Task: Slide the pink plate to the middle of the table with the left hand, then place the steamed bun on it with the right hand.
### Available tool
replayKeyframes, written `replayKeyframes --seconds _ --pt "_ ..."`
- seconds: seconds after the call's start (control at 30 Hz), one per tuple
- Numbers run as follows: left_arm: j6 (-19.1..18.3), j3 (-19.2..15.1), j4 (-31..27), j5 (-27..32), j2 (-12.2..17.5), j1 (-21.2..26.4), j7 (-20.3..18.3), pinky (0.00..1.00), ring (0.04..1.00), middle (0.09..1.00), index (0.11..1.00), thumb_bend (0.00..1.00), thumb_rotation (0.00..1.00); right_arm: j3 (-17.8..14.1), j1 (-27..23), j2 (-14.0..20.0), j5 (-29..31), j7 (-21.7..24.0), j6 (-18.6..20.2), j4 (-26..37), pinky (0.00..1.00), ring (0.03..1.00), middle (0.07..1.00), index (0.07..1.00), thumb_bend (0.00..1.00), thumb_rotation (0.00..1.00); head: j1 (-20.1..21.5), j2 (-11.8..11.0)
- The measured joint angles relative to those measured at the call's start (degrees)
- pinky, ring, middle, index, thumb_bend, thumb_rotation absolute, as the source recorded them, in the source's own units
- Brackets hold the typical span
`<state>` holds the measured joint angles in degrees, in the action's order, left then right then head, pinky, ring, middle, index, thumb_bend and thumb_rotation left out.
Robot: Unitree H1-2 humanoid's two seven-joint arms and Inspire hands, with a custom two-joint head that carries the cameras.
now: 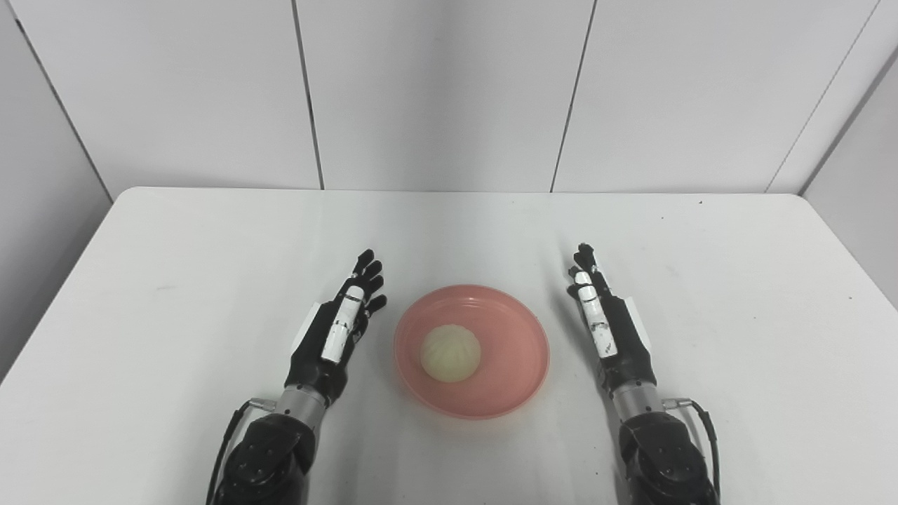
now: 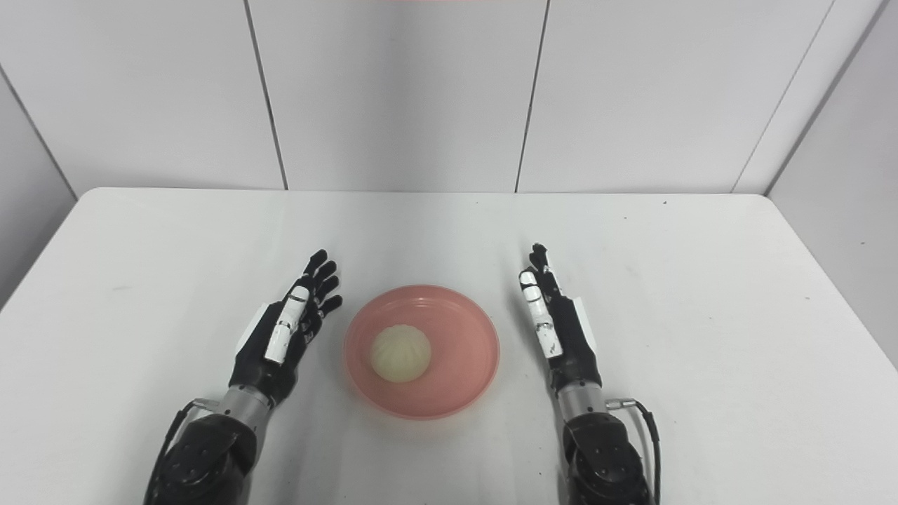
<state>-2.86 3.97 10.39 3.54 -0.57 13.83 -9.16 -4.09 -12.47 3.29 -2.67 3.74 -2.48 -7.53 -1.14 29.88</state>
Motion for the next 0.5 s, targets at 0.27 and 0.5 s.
replayKeyframes --seconds 0.27,0.5 --pt "0.0 0.2 0.5 0.0 0.0 0.3 -0.1 0.99 0.983 0.994 0.997 0.35 1.00 0.6 -0.1 0.7 0.4 -0.1 0.1 -0.3 0.93 0.949 0.966 0.973 0.28 1.00 -0.1 1.1" --pt "0.1 0.3 1.0 0.0 0.1 0.7 -0.3 0.99 0.982 0.994 0.996 0.35 1.00 1.4 -0.2 1.2 1.4 0.2 0.3 -0.8 0.93 0.954 0.971 0.981 0.28 1.00 0.0 1.7"
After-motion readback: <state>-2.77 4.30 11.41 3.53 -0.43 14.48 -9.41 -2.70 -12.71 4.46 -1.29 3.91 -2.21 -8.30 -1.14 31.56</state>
